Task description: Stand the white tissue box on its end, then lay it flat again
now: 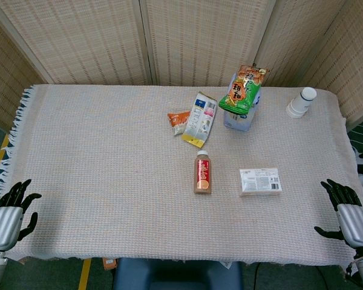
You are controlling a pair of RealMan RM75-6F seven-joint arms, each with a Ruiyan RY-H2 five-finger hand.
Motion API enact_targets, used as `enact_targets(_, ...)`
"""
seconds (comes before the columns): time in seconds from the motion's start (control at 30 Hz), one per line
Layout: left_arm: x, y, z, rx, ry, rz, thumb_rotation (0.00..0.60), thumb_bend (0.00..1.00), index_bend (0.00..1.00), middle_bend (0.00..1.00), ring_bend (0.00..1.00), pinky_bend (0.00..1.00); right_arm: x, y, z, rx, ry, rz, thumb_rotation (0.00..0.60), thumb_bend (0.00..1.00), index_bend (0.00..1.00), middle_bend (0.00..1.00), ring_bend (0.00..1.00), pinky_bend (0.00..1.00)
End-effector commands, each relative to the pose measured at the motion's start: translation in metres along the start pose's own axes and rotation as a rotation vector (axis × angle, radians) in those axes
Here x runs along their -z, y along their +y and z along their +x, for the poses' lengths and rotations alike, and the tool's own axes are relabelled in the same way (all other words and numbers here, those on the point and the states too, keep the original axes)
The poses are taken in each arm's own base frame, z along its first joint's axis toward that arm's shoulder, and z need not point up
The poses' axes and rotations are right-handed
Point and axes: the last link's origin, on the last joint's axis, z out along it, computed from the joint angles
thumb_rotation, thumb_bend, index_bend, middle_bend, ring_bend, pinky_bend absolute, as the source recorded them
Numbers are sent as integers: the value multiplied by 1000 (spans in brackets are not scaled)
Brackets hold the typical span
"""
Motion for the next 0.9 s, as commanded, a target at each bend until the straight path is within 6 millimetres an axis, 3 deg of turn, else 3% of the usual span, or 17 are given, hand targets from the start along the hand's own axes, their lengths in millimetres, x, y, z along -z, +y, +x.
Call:
enact_targets(0.03,0,-1,0,0,2,2,600,492,310,0,0,184,0,0,0,2,-2,-1,600,0,0,0,58,0)
enact_targets(0.5,2,-1,4,17,11,5,600,492,310,0,0,184,-6,-3,1,18,19,20,600,0,0,0,59,0)
enact_targets(0.7,2,0,5,20,9,0,600,492,310,0,0,184,-47,-32,8,125,17,172,600,0,0,0,60,0)
enact_targets(0.9,4,-2,8,26,19,7,600,491,310,0,0,184,-93,-56,-1,245,-101,270,600,0,0,0,60,0)
